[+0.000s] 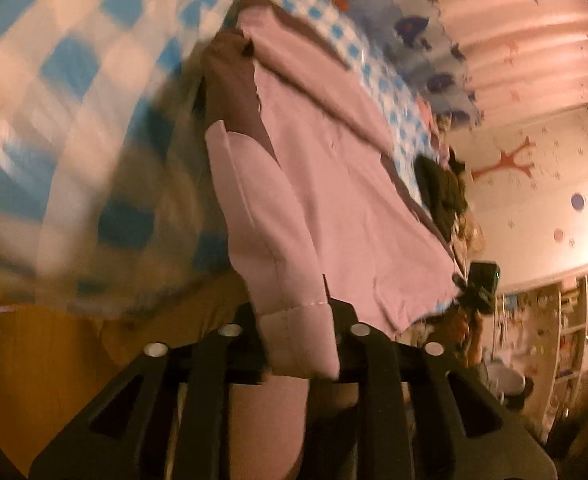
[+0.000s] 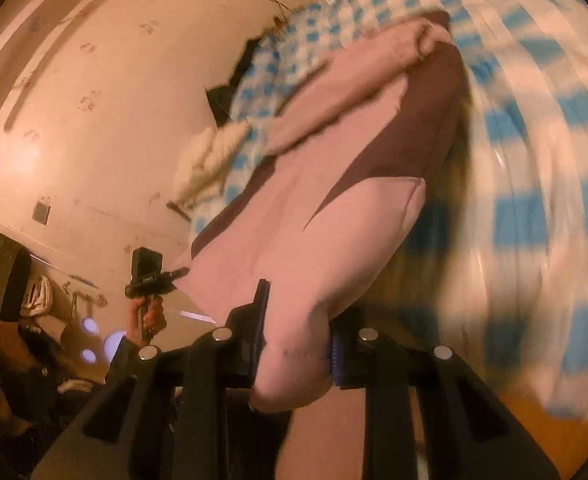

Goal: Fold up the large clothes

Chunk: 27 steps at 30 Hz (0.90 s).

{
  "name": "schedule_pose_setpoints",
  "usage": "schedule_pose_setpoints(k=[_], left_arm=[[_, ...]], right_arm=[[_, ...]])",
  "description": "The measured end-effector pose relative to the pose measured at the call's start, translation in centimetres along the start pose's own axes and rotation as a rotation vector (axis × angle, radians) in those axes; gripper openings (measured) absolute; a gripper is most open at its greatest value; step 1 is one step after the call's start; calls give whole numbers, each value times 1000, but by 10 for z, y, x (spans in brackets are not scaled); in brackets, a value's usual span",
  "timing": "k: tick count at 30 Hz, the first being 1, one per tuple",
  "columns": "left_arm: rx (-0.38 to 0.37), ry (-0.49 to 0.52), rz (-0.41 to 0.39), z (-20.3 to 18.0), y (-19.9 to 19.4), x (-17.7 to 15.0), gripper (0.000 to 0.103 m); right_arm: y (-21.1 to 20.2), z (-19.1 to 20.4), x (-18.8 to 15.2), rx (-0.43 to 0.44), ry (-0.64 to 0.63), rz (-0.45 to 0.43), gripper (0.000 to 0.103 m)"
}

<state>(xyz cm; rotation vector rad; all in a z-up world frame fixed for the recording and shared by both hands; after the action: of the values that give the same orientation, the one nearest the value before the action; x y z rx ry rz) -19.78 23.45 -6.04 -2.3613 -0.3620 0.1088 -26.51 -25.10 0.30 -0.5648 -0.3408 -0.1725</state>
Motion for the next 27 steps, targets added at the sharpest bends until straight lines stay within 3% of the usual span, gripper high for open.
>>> schedule_pose_setpoints(k=[3,5,7,9,12,18,19,20,21,24,27], left_arm=[[4,-90,99,48,20,-20,49],[-6,-147,73,73,25,-21,54],[-77,-223,34,90,21,-17,67],[-98,-247,-2,97,20,-12,79],[-143,-272,5,98,28,-7,81],[-123,-239,72,93,55,-14,82],[-103,-232,67,92,60,-15,82],[-85,-235,59,91,66,-16,82],[-77,-243,48,91,68,-15,76],[-76,-247,46,89,71,-17,28],[-44,-169,5,73,60,-19,16]], right_arm=[[14,-34,-36,-2,92,63,52],[17,-52,-48,30,157,58,60],[13,-63,-51,62,201,23,68],[11,-68,-50,106,227,-8,73],[17,-72,-45,121,240,-13,77],[42,-64,-42,155,217,34,76],[48,-56,-41,150,207,32,74],[50,-55,-41,142,195,31,57],[53,-53,-40,129,182,27,45],[52,-48,-39,87,142,-10,32],[43,-37,-36,93,120,-57,27]])
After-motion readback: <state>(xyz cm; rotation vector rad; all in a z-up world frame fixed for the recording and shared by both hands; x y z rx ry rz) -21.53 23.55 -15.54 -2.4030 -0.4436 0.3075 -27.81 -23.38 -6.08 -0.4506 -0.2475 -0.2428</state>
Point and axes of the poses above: each gripper's, at about its wrist camera, not at the fingertips, and y roughly the way its jaws point, z to its left, x to its top, the point moved 9 cm from there along y, roughly the way its jaws point, and after that the axes turned 9 degrees about -y, right-handed, at the moved point
